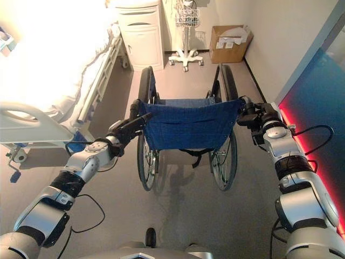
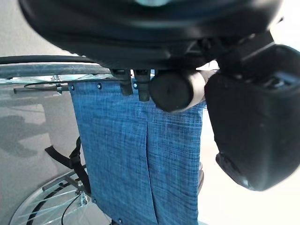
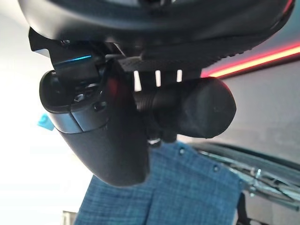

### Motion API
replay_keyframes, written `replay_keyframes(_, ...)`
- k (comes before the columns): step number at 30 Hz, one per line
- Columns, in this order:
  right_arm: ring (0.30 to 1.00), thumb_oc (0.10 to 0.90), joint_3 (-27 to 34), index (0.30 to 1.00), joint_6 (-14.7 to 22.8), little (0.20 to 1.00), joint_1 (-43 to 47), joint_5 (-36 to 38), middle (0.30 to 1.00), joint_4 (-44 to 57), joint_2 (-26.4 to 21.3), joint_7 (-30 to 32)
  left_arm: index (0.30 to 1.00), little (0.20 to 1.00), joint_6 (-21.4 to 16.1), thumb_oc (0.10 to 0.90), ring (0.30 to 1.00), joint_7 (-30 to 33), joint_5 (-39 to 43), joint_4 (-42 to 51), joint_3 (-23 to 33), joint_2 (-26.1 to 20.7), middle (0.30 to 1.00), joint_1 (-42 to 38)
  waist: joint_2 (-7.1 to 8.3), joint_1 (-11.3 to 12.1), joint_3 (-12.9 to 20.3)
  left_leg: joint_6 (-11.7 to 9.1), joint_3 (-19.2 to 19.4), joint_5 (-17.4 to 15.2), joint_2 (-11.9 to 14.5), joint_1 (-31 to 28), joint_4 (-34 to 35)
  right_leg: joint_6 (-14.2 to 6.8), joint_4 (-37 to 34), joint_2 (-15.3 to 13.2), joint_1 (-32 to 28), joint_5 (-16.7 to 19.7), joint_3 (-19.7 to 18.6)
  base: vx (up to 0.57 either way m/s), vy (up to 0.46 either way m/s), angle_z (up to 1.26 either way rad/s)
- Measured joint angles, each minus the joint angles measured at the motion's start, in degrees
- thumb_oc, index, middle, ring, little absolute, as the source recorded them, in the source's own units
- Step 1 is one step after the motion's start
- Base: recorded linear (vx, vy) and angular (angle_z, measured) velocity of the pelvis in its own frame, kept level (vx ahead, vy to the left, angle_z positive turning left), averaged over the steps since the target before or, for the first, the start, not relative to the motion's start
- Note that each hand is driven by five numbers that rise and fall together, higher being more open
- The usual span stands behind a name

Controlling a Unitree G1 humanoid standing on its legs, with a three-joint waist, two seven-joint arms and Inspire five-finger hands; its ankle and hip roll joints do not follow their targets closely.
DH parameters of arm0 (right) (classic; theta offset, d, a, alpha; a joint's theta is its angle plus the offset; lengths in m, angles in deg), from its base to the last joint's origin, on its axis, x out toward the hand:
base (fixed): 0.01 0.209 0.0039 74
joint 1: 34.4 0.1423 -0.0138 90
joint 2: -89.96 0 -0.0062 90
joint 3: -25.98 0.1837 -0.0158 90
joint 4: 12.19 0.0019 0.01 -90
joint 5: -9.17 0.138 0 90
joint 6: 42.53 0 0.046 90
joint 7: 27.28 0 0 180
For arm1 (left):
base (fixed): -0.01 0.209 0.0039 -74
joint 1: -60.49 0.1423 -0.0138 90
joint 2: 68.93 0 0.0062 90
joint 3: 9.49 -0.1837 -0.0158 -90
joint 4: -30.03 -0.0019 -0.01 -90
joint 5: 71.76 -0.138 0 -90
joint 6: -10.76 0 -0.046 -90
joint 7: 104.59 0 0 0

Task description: Push the wheelchair next to the bed

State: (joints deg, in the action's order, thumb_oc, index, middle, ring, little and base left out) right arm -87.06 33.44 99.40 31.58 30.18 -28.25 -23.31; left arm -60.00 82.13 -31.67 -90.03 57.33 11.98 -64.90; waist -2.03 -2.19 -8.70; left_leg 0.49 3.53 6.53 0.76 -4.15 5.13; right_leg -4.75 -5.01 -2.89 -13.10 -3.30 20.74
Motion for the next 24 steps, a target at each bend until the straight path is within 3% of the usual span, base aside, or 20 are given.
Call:
replay_keyframes(2, 0.300, 0.400, -0.2, 0.300, -0.1, 0.300, 0.0, 0.0, 0.300, 0.0, 0.2, 0.0, 0.900, 0.900, 0.0, 0.800, 0.900, 0.9, 0.0, -2.5, -1.2, 0.3, 0.900, -1.7, 0.00, -0.1, 0.0, 0.0, 0.0, 0.0, 0.0, -0.2, 0.0, 0.0, 0.0, 0.0, -0.2, 0.0, -0.3, 0.13, -0.067, -0.01)
replay_keyframes(3, 0.300, 0.400, -0.5, 0.300, -0.1, 0.300, 0.0, 0.0, 0.300, 0.0, 0.5, 0.0, 0.775, 0.775, 0.0, 0.717, 0.775, 1.2, 0.0, -3.1, -1.2, 0.5, 0.775, -1.8, 0.00, -0.2, 0.0, 0.0, 0.2, 0.0, 0.0, -0.5, 0.0, 0.0, 0.0, 0.0, -0.4, 0.0, -0.6, 0.14, -0.083, -0.05)
replay_keyframes(4, 0.300, 0.400, -0.6, 0.300, -0.1, 0.300, 0.0, 0.0, 0.300, 0.0, 0.6, 0.0, 0.721, 0.721, 0.0, 0.681, 0.721, 1.4, 0.0, -3.6, -1.2, 0.6, 0.721, -1.9, 0.00, -0.2, 0.0, 0.0, 0.3, 0.0, 0.0, -0.6, 0.0, 0.1, 0.0, 0.0, -0.5, -0.1, -1.1, 0.12, -0.087, -0.06)
replay_keyframes(5, 0.300, 0.400, -0.7, 0.300, -0.1, 0.300, 0.0, 0.0, 0.300, 0.0, 0.8, 0.0, 0.439, 0.439, 0.4, 0.493, 0.439, 1.5, 0.0, -4.7, -1.2, 0.9, 0.439, -2.6, -0.01, -0.2, 0.0, 0.0, 0.5, 0.0, 0.1, -0.7, 0.0, 0.1, 0.0, 0.1, -0.5, -0.1, -1.5, 0.11, -0.089, -0.03)
replay_keyframes(6, 0.300, 0.400, -0.8, 0.300, -0.3, 0.300, 0.0, 0.0, 0.300, 0.0, 0.9, 0.0, 0.300, 0.300, 0.8, 0.400, 0.300, 1.4, 0.0, -6.2, -1.3, 1.2, 0.300, -3.6, 0.00, -0.3, 0.0, 0.0, 0.5, 0.0, 0.1, -0.7, 0.0, 0.1, 0.0, 0.2, -0.5, -0.1, -1.5, 0.10, -0.085, 0.00)
replay_keyframes(13, 0.300, 0.400, -2.2, 0.300, -1.2, 0.300, 0.4, 0.0, 0.300, 0.0, 1.8, 0.1, 0.300, 0.300, 1.7, 0.400, 0.300, 2.0, 0.3, -11.6, -3.1, 1.4, 0.300, -6.8, 0.02, -1.9, 0.0, -0.1, 0.7, 0.1, 0.1, -0.3, -1.3, 0.7, 0.2, 0.6, -1.4, -0.5, -3.1, 0.11, -0.115, 0.10)
replay_keyframes(18, 0.300, 0.400, -3.0, 0.300, -1.3, 0.300, 0.6, 0.0, 0.300, 0.0, 2.3, 0.1, 0.300, 0.300, 1.7, 0.400, 0.300, 3.7, 0.4, -12.3, -3.1, 1.5, 0.300, -6.8, 0.18, -2.2, -0.1, -0.1, 3.1, 0.1, 0.4, 1.4, -4.6, 1.6, 1.2, 1.0, -1.2, -1.1, -3.1, 0.05, -0.109, 0.08)
replay_keyframes(24, 0.300, 0.400, -4.8, 0.300, -1.8, 0.300, 2.3, 0.1, 0.300, 0.0, 3.5, 0.1, 0.300, 0.300, 0.9, 0.400, 0.300, 4.6, 0.8, -14.0, -2.4, 0.7, 0.300, -6.8, 2.72, -1.3, -1.8, -5.7, 3.6, 4.0, 0.5, 9.2, -17.5, 4.1, 7.7, -1.3, 1.8, -3.8, -2.7, 0.08, -0.024, 0.02)
